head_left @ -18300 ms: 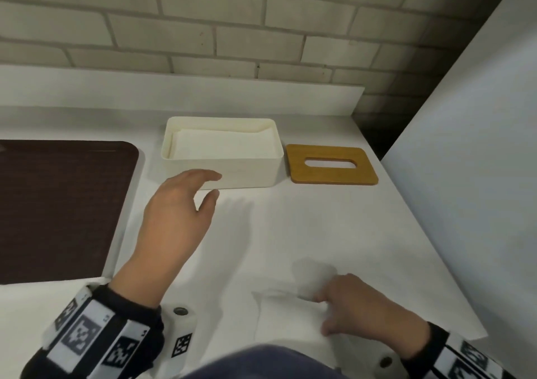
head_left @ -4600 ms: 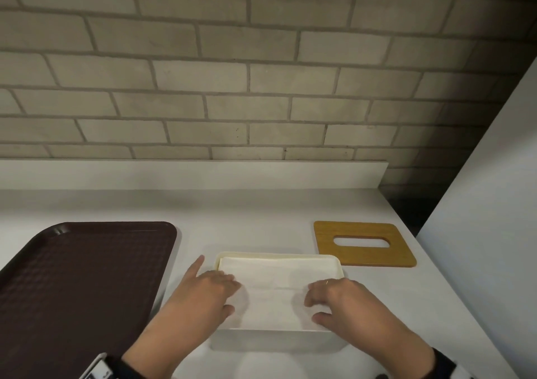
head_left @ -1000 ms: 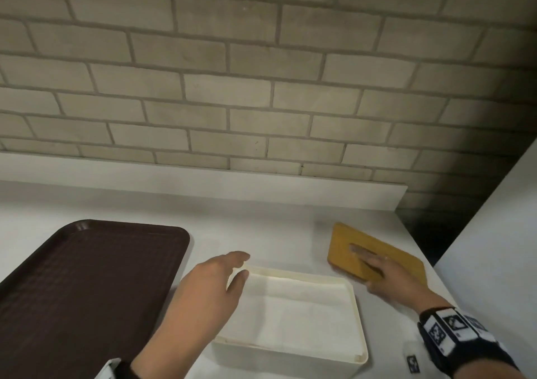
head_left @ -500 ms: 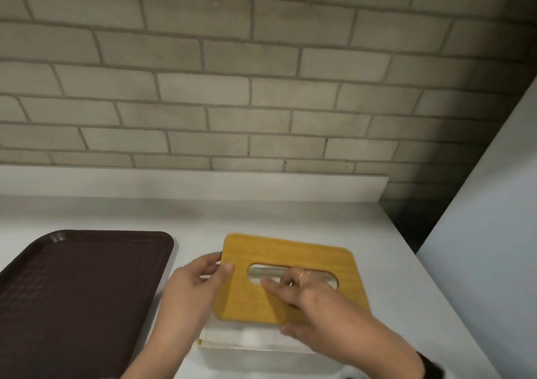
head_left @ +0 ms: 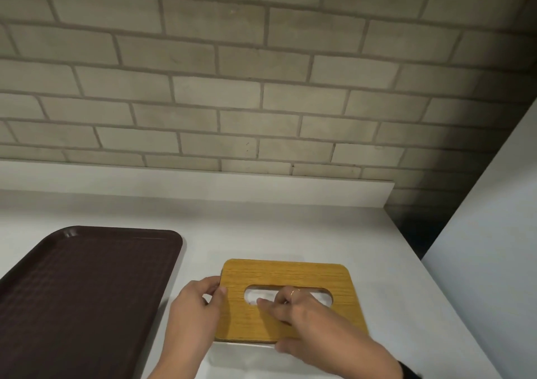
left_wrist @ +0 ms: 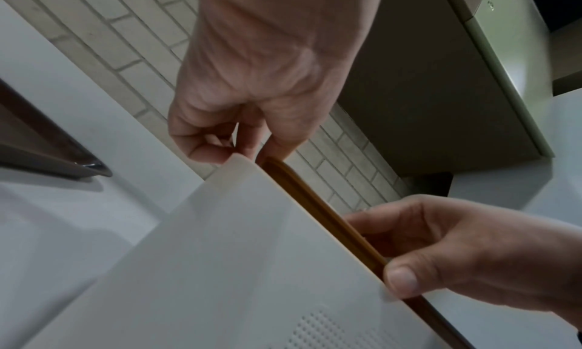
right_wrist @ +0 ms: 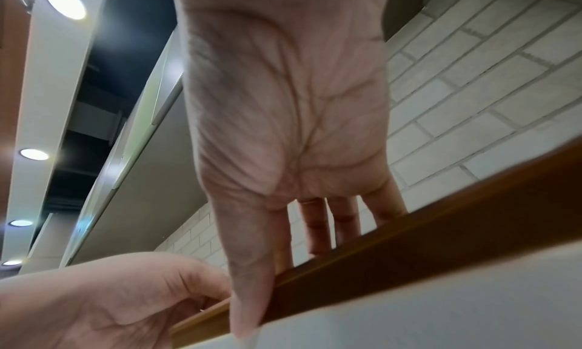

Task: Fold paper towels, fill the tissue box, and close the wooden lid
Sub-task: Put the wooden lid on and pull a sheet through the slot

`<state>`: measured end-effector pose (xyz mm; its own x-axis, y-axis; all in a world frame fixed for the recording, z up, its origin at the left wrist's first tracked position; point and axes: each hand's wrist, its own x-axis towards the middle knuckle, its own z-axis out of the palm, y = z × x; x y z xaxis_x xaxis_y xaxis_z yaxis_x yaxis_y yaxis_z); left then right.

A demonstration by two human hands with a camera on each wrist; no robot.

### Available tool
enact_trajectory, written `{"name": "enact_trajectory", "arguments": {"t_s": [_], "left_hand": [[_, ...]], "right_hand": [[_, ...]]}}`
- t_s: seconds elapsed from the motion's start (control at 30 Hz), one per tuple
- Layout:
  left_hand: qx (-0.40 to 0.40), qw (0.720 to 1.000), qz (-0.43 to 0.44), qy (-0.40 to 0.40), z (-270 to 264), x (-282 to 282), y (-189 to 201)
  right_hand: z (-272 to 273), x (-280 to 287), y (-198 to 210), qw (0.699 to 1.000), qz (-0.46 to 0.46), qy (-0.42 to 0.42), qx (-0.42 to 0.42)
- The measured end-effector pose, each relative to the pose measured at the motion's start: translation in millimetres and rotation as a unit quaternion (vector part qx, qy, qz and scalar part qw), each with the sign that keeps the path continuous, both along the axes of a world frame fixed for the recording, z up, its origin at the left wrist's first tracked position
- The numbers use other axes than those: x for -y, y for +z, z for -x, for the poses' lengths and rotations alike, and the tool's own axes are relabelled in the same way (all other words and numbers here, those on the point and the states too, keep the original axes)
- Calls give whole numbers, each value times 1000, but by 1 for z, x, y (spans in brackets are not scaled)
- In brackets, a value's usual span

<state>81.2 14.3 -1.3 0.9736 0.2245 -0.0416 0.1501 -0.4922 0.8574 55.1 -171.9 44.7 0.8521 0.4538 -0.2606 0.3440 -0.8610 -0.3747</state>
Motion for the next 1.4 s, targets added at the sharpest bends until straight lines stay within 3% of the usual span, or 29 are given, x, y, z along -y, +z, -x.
{"name": "enact_trajectory", "arguments": {"t_s": [0.33,0.4,0.47,0.5,0.57,0.67,0.8,1.27,1.33,1.4], "left_hand": [[19,999,-27,19,-1,1,0],[18,1000,-17,17,0,0,-1],[24,1000,1,17,-2,-1,-2],[32,999,12,14,-3,-1,-3],[48,998,51,-3,-7,1,-7],[39,989,140,-16,-17,4,-11],[16,980,197,-4,-36,3,-16],[23,980,192,34,-40,12,-24],[39,981,188,25,-37,14,-23],[86,987,132,15,-32,15,-21]], "right_hand": [[4,2,-14,995,-90,-36,9],[6,13,-16,977,-161,-110,82],[4,34,-25,933,-209,-229,183],[1,44,-29,914,-206,-287,199],[-4,58,-37,906,-183,-350,152],[-12,65,-45,898,-236,-361,89],[-24,65,-54,872,-290,-383,95],[-45,69,-50,855,-349,-380,48],[-46,68,-50,875,-309,-363,82],[-40,64,-48,904,-208,-311,207]]}}
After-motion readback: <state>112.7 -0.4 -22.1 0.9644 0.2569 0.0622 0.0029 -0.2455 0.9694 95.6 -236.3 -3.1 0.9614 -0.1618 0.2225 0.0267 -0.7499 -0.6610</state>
